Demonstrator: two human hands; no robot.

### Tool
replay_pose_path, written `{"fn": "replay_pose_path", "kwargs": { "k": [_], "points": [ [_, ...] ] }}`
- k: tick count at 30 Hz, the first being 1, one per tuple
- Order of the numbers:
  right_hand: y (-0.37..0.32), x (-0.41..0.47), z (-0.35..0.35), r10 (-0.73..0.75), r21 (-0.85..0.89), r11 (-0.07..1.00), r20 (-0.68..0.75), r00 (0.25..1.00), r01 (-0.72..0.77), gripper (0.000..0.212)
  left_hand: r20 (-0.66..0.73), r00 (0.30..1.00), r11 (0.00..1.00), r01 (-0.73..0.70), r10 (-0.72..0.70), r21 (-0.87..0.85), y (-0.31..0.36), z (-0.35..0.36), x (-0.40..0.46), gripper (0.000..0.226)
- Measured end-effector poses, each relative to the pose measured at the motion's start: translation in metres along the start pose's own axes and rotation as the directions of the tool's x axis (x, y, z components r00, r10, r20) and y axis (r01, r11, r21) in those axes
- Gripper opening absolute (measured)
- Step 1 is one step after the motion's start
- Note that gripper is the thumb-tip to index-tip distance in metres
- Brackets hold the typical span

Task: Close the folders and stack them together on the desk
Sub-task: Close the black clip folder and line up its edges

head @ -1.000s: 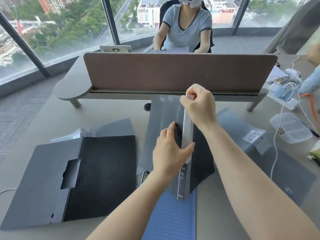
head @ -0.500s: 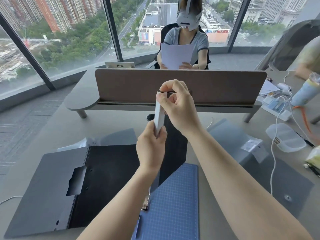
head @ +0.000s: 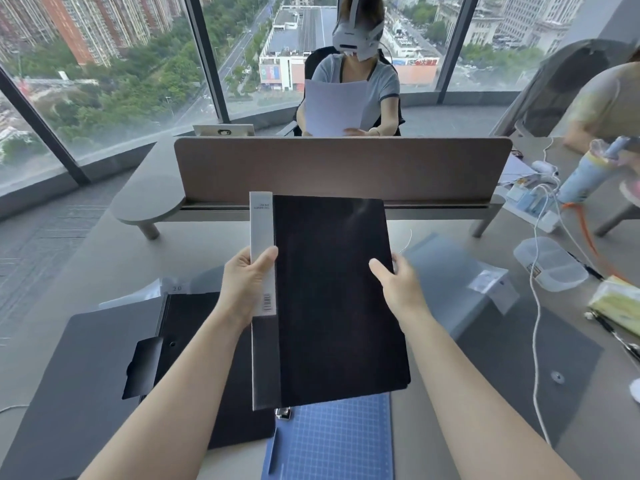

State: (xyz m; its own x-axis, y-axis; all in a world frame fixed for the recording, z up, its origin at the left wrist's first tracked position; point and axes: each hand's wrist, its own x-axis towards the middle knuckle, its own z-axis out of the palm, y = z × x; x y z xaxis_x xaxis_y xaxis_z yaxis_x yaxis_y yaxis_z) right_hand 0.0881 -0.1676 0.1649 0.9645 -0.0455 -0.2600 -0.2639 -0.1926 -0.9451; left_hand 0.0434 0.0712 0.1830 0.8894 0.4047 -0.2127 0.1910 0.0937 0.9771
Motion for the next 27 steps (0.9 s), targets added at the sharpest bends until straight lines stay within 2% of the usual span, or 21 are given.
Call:
{"fn": "replay_pose_path", "kwargs": {
  "k": [3, 7, 11, 17, 26, 27],
  "points": [
    [0.028, -0.007, -0.004, 0.068, -0.014, 0.998, -0.035, 0.997, -0.068, 0.020, 0.020, 0.995, 0.993, 0.096, -0.098, 0.066, -0.023, -0.002, 0.003, 0.027],
    [0.078, -0.016, -0.001, 0.205, -0.007, 0.978, -0.063, 0.977, -0.206, 0.016, 0.031, 0.972, 0.962, 0.225, -0.233, 0.155, -0.067, -0.001, -0.002, 0.020],
    [0.117, -0.033, -0.001, 0.295, -0.091, 0.949, -0.082, 0.952, -0.302, 0.013, -0.001, 0.940, 0.881, 0.321, -0.342, 0.346, -0.115, -0.003, -0.009, 0.022],
    [0.161, -0.048, 0.003, 0.374, -0.174, 0.902, -0.136, 0.917, -0.394, 0.012, -0.032, 0.916, 0.790, 0.363, -0.400, 0.494, -0.156, -0.002, -0.023, 0.008],
    [0.183, -0.051, 0.015, 0.398, -0.297, 0.826, -0.296, 0.868, -0.480, 0.007, -0.048, 0.928, 0.710, 0.315, -0.369, 0.630, -0.163, 0.007, -0.030, 0.021],
    [0.183, -0.050, 0.015, 0.394, -0.297, 0.826, -0.303, 0.867, -0.479, 0.014, -0.058, 0.927, 0.704, 0.321, -0.371, 0.633, -0.162, 0.008, -0.030, 0.022]
  ]
}}
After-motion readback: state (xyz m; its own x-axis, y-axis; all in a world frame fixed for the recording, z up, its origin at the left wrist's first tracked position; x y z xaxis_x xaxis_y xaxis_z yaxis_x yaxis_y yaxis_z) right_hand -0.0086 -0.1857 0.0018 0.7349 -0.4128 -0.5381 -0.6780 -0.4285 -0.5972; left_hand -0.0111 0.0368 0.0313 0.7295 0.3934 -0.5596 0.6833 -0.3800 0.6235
